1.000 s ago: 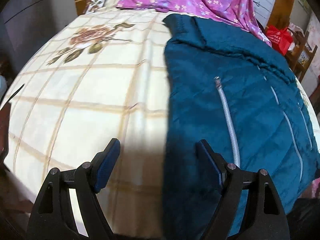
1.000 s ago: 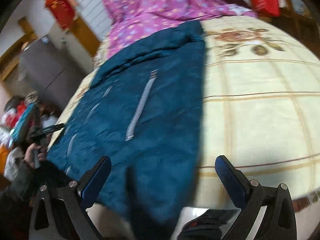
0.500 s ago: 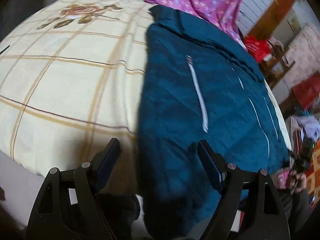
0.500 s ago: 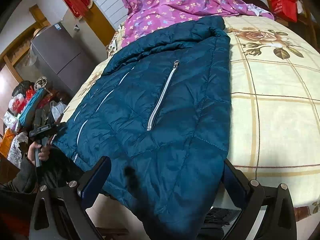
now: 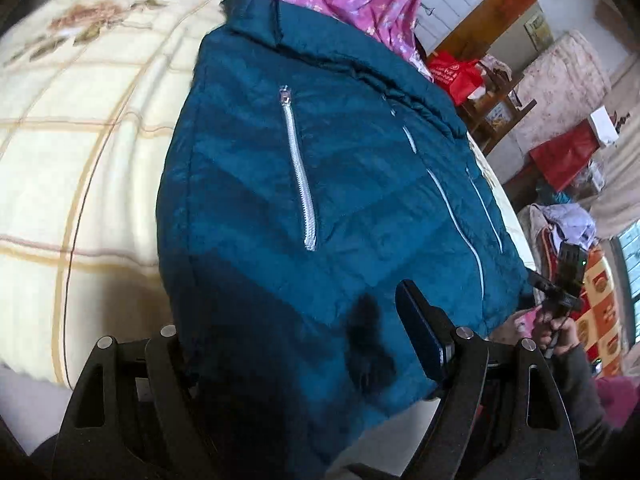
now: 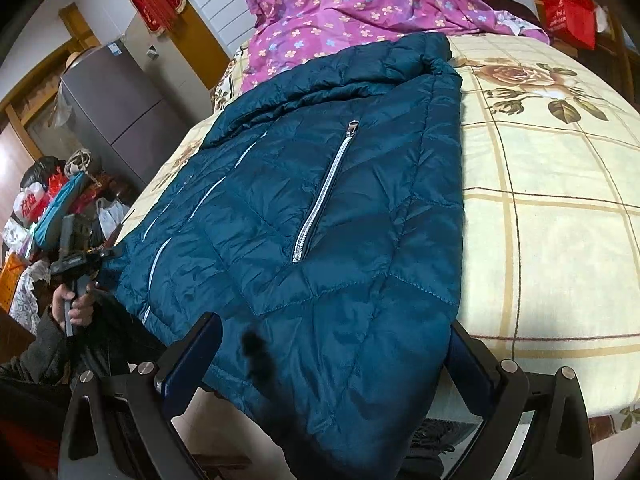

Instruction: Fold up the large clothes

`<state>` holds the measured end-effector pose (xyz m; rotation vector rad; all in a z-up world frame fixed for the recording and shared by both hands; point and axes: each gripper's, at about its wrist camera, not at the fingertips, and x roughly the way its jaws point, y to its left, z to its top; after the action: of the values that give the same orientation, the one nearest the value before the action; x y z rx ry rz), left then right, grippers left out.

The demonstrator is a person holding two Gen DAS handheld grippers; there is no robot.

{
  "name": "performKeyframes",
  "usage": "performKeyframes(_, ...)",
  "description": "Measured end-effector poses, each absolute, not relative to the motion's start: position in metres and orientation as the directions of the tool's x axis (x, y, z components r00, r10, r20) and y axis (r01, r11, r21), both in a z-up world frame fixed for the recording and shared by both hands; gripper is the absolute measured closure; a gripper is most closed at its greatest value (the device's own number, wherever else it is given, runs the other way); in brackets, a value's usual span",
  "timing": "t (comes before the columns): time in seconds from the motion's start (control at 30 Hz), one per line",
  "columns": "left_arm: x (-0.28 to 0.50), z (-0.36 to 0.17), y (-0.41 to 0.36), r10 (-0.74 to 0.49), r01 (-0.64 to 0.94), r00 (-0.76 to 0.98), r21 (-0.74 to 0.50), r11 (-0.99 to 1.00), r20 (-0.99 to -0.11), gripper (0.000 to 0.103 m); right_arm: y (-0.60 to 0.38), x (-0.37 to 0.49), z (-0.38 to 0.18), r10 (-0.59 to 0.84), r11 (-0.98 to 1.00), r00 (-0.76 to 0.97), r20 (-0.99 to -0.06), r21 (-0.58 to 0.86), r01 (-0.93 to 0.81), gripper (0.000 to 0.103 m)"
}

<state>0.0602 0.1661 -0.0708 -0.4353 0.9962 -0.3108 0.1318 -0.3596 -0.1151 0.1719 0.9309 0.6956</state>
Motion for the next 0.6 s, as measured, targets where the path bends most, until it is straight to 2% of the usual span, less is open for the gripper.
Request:
performKeyframes(0.13,0.056,-0.068,0.163,-0.454,0.094,0.508,-0.477,0.874,-0.732,0.022,-0.368,0.122,-0.117,0.683,0.715,0.358,-0.636,0.483,-0.505,0.0)
performKeyframes(0.27,0.062,-0.073,0.174,-0.424,0.038,0.529,-0.479,0.877,-0.735,0.022,-0.372,0.119,-0.117,0.695,0.705,0.355,-0.625,0.497,-0.507,0.0)
performKeyframes(0.43,0.062,-0.073,0.173,-0.408,0.047,0.533,-0.456,0.889,-0.741,0.022,-0.353,0.12,-0.117,0.735,0.649,0.286,-0.614,0.516,-0.559,0.0)
performKeyframes(0.6,0.059,-0.074,0.166,-0.376,0.06,0.541,-0.412,0.909,-0.752,0.021,-0.36,0.121,-0.116,0.721,0.676,0.325,-0.612,0.519,-0.523,0.006)
